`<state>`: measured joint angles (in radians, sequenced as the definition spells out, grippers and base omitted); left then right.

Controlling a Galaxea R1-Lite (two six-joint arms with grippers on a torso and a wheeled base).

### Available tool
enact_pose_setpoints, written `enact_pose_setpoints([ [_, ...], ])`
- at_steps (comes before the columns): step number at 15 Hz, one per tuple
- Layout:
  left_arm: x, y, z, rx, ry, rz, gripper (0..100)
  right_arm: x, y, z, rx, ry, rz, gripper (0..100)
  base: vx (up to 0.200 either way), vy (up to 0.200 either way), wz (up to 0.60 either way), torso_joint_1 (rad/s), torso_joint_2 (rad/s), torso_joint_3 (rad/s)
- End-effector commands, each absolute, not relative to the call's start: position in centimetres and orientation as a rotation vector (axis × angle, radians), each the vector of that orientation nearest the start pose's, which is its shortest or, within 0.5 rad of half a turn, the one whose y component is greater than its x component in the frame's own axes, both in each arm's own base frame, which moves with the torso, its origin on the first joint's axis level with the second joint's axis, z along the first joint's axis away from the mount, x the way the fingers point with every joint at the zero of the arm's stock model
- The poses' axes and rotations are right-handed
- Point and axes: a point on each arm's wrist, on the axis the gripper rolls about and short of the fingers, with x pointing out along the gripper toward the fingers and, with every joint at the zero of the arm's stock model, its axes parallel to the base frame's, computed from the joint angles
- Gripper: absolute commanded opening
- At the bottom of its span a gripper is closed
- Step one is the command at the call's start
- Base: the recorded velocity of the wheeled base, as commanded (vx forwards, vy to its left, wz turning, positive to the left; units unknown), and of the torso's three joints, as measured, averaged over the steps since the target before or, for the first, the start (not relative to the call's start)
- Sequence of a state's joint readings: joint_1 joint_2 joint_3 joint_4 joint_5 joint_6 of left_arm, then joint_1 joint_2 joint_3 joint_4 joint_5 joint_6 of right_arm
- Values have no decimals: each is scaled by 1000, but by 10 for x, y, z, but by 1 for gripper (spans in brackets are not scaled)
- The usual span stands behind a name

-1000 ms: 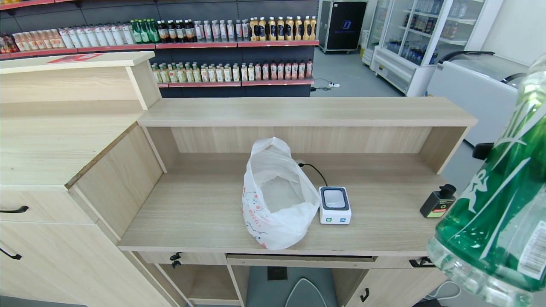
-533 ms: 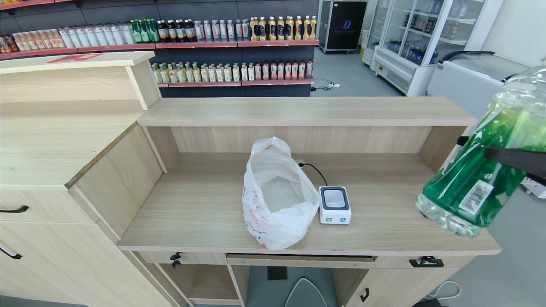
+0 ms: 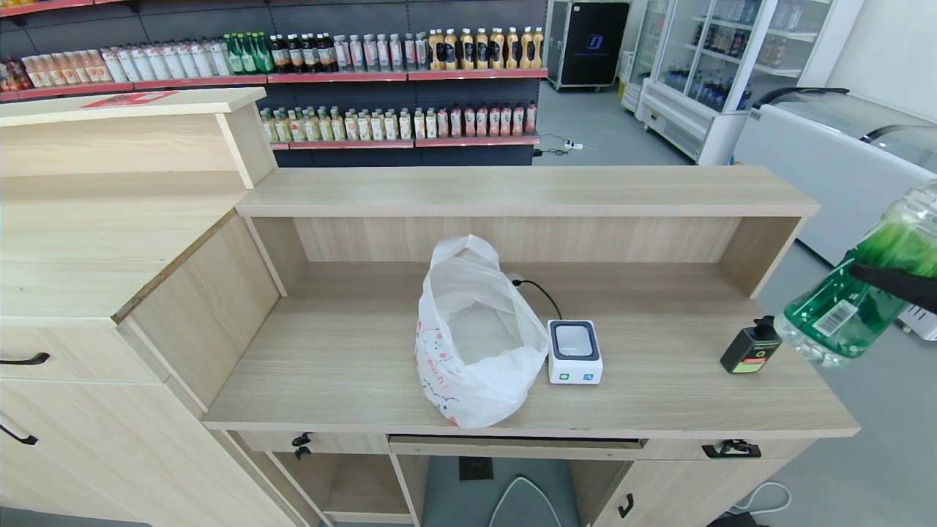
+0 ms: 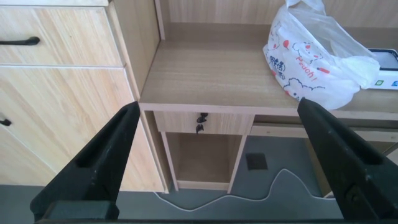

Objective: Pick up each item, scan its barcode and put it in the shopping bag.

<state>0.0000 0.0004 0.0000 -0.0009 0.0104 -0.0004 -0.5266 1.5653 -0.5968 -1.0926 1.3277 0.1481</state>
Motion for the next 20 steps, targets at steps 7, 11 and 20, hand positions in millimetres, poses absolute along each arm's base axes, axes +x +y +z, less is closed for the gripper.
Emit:
enact_pose_setpoints([
  [7, -23, 0, 76, 0, -2, 11, 100, 260, -105, 182, -136, 110, 298, 0, 0, 0, 0, 0, 0, 0],
  [11, -23, 0, 76, -2, -2, 11, 100, 259, -89, 187, -239, 98, 348, 0, 0, 0, 0, 0, 0, 0],
  [20, -23, 0, 76, 0, -2, 11, 100, 244, -91, 196, -645, 96, 346, 0, 0, 0, 0, 0, 0, 0],
])
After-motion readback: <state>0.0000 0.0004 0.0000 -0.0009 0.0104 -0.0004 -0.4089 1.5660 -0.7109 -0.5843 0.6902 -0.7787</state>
